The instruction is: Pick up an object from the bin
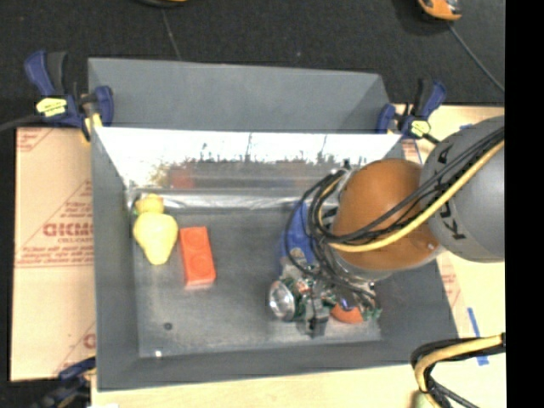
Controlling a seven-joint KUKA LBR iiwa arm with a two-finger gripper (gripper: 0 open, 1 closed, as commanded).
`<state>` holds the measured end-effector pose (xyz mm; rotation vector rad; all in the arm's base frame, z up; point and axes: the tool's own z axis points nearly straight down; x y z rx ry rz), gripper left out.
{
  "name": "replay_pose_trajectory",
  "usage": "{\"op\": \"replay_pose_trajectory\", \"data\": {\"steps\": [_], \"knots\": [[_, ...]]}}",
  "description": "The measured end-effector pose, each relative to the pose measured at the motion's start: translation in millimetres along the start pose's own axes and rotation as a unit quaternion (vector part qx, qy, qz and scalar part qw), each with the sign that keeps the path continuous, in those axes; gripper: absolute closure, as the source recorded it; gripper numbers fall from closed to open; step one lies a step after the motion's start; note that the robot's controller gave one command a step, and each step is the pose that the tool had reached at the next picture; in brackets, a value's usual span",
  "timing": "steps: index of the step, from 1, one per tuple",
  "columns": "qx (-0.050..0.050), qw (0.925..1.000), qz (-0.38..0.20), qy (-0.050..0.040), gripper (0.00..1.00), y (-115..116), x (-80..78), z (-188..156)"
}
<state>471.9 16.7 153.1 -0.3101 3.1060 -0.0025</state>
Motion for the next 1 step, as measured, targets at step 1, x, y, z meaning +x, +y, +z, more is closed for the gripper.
{"op": "replay_pose_trajectory", "data": {"steps": [1], "knots": [[0.001,1.0000,0.000,-0.0025,1.00,-0.4,-1.6,-17.7]]}}
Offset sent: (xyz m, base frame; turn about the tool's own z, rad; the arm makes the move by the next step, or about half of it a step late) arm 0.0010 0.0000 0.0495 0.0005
